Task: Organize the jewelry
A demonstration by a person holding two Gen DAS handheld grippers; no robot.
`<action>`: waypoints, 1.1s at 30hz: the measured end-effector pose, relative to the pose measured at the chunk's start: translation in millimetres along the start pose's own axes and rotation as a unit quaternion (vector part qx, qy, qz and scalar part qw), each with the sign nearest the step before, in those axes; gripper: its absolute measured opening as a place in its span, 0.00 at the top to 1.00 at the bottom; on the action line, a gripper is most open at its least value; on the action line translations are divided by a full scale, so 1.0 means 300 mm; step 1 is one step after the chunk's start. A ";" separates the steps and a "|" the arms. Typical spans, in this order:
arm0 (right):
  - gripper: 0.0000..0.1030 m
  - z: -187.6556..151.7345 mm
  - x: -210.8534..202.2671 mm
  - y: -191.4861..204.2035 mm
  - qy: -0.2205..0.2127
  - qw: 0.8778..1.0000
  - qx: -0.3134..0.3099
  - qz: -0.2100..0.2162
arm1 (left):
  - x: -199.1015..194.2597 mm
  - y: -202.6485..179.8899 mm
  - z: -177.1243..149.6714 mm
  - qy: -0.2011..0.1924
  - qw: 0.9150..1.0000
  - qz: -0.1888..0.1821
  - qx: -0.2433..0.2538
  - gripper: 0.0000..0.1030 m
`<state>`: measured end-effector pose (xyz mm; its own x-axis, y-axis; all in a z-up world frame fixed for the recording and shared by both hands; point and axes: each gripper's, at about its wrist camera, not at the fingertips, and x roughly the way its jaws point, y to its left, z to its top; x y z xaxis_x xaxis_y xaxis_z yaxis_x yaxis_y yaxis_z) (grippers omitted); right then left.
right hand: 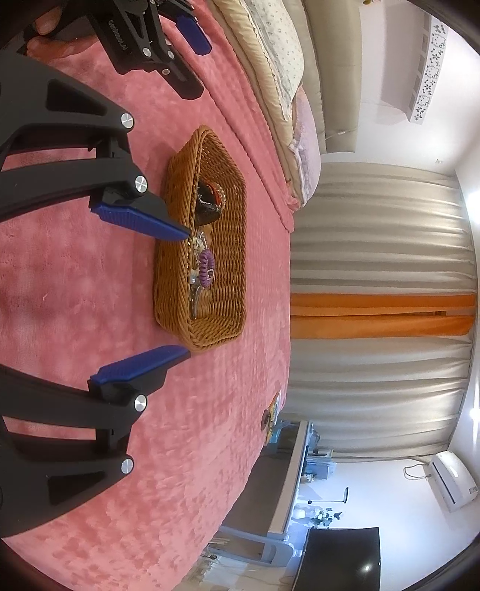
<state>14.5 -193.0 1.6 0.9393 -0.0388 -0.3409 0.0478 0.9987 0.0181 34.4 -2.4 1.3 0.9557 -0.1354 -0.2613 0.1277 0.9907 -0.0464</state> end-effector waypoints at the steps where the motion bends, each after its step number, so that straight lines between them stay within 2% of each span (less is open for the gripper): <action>1: 0.43 0.000 0.000 0.000 0.000 1.000 0.000 0.000 | 0.001 0.002 -0.002 0.001 1.000 0.001 -0.001 0.07; 21: 0.33 0.001 0.005 -0.003 -0.001 1.000 0.006 -0.009 | 0.001 0.007 -0.007 -0.002 1.000 0.004 -0.001 0.07; 33: 0.33 -0.003 0.008 -0.002 0.002 1.000 0.002 -0.010 | 0.001 0.007 -0.005 0.000 1.000 0.004 0.000 0.07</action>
<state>16.5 -193.7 -0.1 0.9370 -0.0585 -0.3445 0.0679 0.9976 0.0152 34.5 -0.3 -0.5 0.9568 -0.1273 -0.2616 0.1199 0.9918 -0.0439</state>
